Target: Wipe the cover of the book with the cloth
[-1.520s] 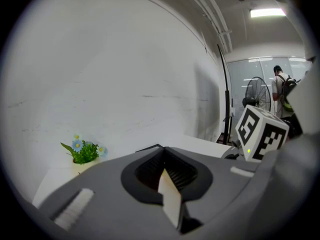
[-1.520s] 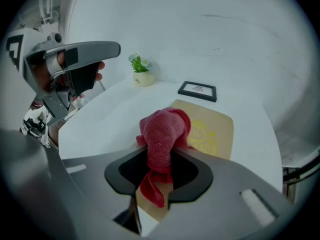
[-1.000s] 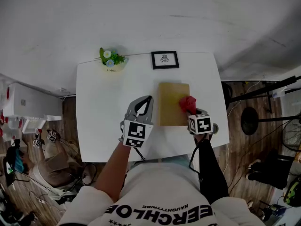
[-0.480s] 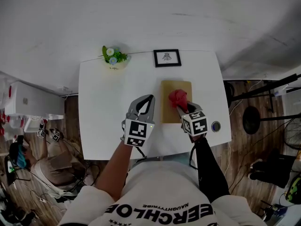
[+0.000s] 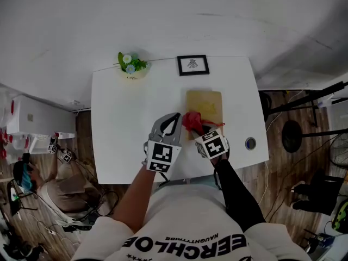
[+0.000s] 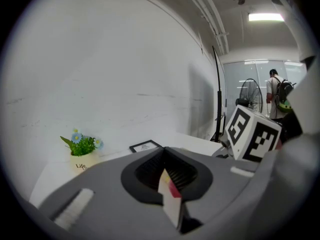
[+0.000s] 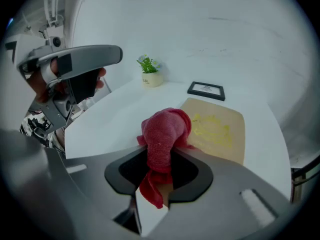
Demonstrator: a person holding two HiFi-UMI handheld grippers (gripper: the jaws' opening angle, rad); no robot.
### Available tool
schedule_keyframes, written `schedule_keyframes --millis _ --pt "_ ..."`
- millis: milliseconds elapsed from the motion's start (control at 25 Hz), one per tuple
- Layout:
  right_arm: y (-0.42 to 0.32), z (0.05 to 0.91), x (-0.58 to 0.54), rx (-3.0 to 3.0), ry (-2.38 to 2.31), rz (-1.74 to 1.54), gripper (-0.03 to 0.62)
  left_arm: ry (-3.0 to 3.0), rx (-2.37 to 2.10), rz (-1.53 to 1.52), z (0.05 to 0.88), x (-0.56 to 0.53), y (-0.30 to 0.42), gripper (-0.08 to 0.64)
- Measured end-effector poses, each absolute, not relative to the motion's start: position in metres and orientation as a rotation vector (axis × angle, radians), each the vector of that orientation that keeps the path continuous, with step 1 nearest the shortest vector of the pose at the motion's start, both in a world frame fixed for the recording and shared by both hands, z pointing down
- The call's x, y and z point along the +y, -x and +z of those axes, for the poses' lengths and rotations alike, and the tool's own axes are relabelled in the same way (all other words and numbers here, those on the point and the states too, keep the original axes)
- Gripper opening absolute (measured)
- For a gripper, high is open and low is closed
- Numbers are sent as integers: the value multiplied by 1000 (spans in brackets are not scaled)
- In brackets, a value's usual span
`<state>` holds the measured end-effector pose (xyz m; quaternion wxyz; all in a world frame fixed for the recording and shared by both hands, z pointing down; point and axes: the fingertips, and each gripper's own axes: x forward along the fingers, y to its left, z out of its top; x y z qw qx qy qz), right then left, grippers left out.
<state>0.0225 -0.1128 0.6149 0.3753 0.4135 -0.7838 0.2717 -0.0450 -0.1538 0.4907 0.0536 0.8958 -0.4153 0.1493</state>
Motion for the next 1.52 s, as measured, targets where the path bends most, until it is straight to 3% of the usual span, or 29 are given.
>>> schedule_keyframes --millis 640,840,1240,1520 --pt "-161 612 -94 -1777 -1450 865 106 -2741 -1232 452 489 -147 33 57" --pt "-142 595 -100 -1886 -1473 816 106 -2748 -1237 458 488 -140 33 57" --pt "-23 608 -93 -2015 -1113 742 107 -2733 -1279 486 487 -126 45 57" --pt "-42 614 -91 -1937 -1153 737 107 -2719 -1298 499 491 -120 49 57"
